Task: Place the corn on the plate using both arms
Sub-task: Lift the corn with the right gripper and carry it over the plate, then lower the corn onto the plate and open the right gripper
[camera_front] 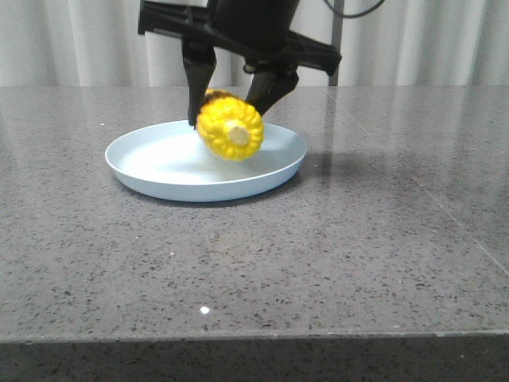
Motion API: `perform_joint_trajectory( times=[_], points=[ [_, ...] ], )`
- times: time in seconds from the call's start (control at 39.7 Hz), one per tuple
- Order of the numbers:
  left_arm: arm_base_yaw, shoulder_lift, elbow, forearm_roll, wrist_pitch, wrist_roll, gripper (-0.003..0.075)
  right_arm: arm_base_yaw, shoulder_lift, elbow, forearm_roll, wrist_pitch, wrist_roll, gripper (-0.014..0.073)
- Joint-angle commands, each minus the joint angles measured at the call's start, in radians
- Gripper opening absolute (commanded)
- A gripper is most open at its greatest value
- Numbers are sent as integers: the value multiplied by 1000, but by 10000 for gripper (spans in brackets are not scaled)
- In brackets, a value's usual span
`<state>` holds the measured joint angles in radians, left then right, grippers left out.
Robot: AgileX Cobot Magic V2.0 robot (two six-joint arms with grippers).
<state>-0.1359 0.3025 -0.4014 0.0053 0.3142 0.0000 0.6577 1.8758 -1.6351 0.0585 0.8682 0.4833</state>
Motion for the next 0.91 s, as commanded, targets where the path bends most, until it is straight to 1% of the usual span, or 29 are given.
perform_joint_trajectory(
  times=[0.0, 0.1, 0.23, 0.33, 0.38, 0.45, 0.63, 0.78, 0.83, 0.88],
  points=[
    [-5, 7, -26, 0, -80, 0, -20, -2, -43, -36, -10, -24, 5, 142],
    [-5, 7, -26, 0, -80, 0, -20, -2, -40, -36, -10, -26, 5, 234],
    [-5, 7, -26, 0, -80, 0, -20, -2, -40, -36, -10, -26, 5, 421],
    [-5, 7, -26, 0, -80, 0, -20, -2, -42, -36, -4, -23, 5, 517],
    [-5, 7, -26, 0, -80, 0, -20, -2, -42, -36, 4, -22, 5, 545],
    [-5, 7, -26, 0, -80, 0, -20, -2, -44, -36, 7, -20, 5, 566],
    [-5, 7, -26, 0, -80, 0, -20, -7, -108, -37, 7, -23, 5, 565],
    [-5, 7, -26, 0, -80, 0, -20, -51, -203, -37, -1, -43, -13, 557],
    [-5, 7, -26, 0, -80, 0, -20, -73, -230, -37, -1, -30, -18, 540],
    [-5, 7, -26, 0, -80, 0, -20, -103, -254, -37, -1, -7, -28, 489]
  ],
)
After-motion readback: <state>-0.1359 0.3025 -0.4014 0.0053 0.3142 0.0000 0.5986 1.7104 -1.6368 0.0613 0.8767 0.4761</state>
